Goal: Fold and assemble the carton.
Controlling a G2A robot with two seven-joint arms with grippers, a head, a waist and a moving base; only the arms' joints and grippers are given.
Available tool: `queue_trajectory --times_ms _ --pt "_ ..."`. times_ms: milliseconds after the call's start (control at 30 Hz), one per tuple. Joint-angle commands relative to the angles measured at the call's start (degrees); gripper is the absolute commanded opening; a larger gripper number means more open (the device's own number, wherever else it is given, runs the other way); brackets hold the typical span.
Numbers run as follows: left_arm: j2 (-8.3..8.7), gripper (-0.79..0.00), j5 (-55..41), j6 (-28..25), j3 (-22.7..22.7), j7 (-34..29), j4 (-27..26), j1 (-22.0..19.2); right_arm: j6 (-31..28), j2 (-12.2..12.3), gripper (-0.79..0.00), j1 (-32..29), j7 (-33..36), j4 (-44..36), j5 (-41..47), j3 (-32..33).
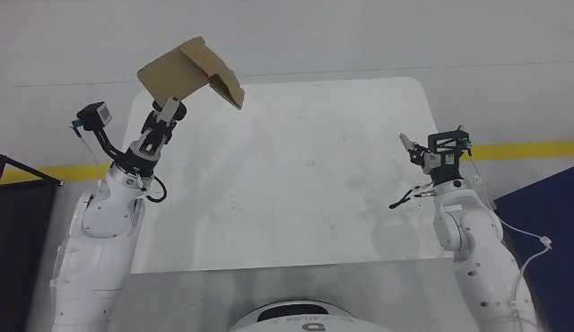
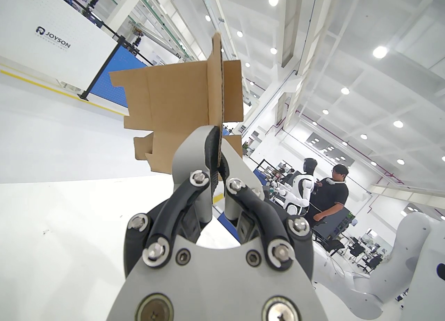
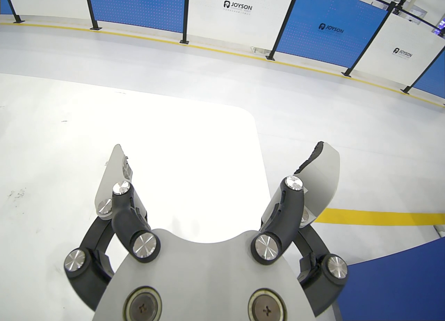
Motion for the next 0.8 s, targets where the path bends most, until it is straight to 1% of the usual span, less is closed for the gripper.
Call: queue_trajectory --times_ms 0,200,300,400,467,533,700,767 --pt "0.00 -0.785 0.00 0.00 0.00 0.00 0.00 0.00 0.00 0.00 0.000 0.00 0.00 0.00 0.00 0.00" --pt "-0.02 -0.785 -0.18 0.22 0.17 0.02 -0.10 0.02 0.00 0.00 0.000 0.00 0.00 0.00 0.00 0.00" --pt "-0.10 -0.785 -4.98 2.63 1.44 -1.57 -0.47 1.09 0.00 0.00 0.000 0.00 0.00 0.00 0.00 0.00" --pt "-0.04 -0.785 -12.44 5.83 1.76 -4.24 -0.84 2.09 0.00 0.00 0.000 0.00 0.00 0.00 0.00 0.00" --pt "0.02 -0.785 -14.82 7.48 1.59 -5.51 -1.07 2.40 0.00 0.00 0.000 0.00 0.00 0.00 0.00 0.00" --pt "-0.07 -0.785 -15.56 8.70 1.83 -4.98 -0.92 2.35 0.00 0.00 0.000 0.00 0.00 0.00 0.00 0.00" --pt "-0.56 -0.785 -20.10 11.61 4.87 -5.04 -1.93 1.54 0.00 0.00 0.000 0.00 0.00 0.00 0.00 0.00" --pt "-0.75 -0.785 -22.63 13.38 5.98 -5.23 -2.25 0.91 -0.68 -0.24 0.000 0.88 -0.57 -0.32 2.17 -1.16"
